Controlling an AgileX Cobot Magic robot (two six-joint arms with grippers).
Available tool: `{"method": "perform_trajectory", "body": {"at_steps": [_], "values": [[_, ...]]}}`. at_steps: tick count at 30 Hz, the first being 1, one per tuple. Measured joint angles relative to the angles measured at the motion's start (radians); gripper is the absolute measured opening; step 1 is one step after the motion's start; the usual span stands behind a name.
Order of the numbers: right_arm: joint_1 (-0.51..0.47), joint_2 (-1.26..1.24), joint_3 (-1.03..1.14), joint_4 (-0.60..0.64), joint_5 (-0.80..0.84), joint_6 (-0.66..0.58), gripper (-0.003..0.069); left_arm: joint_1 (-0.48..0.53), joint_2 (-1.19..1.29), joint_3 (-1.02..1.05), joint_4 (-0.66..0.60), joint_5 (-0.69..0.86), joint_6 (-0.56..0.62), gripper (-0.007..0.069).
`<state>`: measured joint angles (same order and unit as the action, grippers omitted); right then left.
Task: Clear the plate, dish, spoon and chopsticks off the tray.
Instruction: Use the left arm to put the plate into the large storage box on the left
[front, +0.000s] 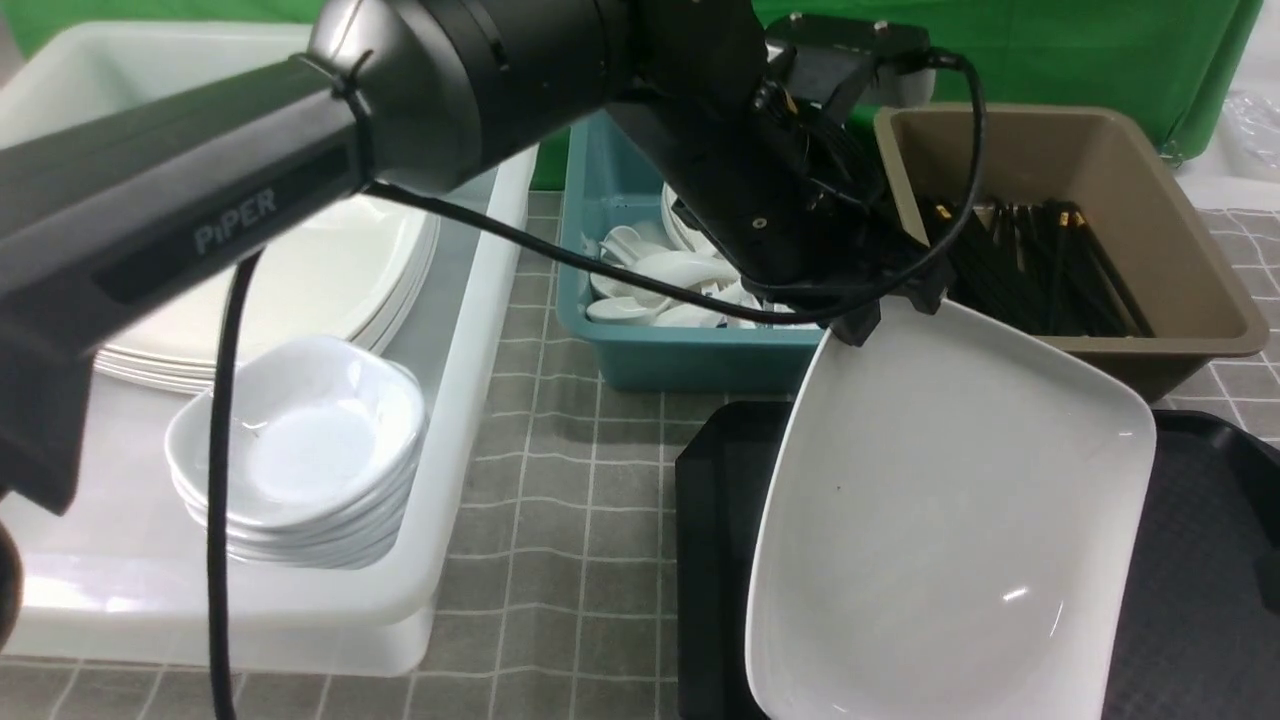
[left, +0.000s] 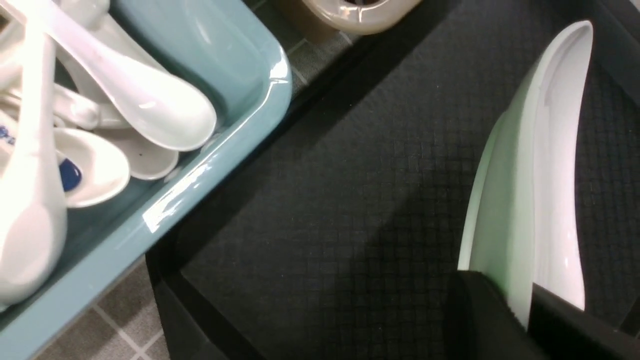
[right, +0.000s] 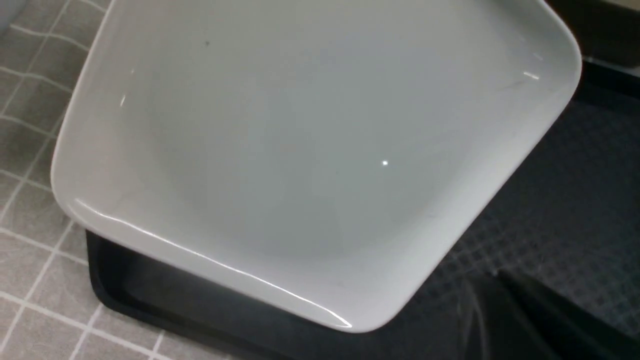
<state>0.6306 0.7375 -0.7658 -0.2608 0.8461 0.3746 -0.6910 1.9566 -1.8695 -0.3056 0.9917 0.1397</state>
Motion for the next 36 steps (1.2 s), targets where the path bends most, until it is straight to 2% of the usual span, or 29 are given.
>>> {"method": "perform_trajectory", "body": {"at_steps": [26,32,35,36], "values": [[0.000,0.000,-0.032,0.004,-0.037,0.000,0.0055,0.006,-0.138,-0.002,0.040,0.017,0.010,0.0027],[0.000,0.001,-0.102,0.004,-0.045,0.000,0.0051,0.110,-0.201,-0.041,0.018,0.051,-0.013,0.0027],[-0.001,0.033,-0.146,0.014,-0.053,-0.012,0.0030,0.268,-0.249,-0.060,-0.039,0.049,-0.016,0.0027],[-0.001,0.069,-0.174,0.051,-0.055,-0.057,0.0022,0.391,-0.278,-0.064,-0.115,0.043,-0.005,0.0027]]}}
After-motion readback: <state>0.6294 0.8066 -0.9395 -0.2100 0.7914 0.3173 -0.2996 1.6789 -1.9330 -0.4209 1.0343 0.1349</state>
